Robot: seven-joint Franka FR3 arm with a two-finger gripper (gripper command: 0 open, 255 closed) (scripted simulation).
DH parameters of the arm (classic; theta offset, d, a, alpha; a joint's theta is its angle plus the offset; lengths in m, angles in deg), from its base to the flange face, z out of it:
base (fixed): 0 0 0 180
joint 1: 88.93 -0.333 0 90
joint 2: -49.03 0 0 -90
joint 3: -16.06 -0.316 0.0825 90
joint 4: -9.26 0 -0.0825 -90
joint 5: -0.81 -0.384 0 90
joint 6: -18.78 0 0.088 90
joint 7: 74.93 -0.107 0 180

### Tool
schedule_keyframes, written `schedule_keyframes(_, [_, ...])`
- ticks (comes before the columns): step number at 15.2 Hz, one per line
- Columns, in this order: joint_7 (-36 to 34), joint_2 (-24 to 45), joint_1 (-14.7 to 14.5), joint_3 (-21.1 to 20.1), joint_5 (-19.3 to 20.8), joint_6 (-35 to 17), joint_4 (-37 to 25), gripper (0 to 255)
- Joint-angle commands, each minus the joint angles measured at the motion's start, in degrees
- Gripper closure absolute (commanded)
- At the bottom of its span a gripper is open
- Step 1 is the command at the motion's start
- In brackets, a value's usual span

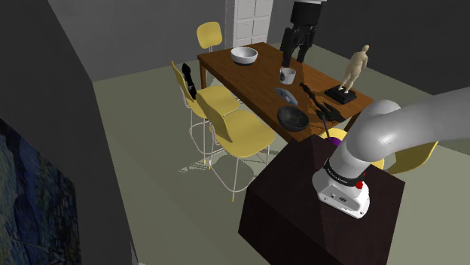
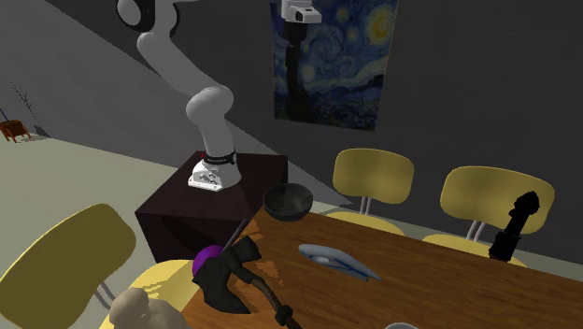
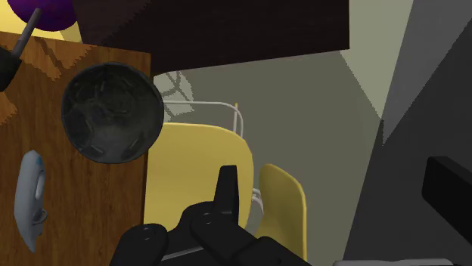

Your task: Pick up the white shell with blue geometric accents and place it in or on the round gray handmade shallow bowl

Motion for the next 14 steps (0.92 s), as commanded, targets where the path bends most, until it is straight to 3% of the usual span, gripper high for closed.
schedule_keyframes(1, [0.0,0.0,0.0,0.0,0.0,0.0,0.0,0])
schedule_keyframes(14, [10.8,12.3,5.0,9.4,7.6,-18.3,6.7,0])
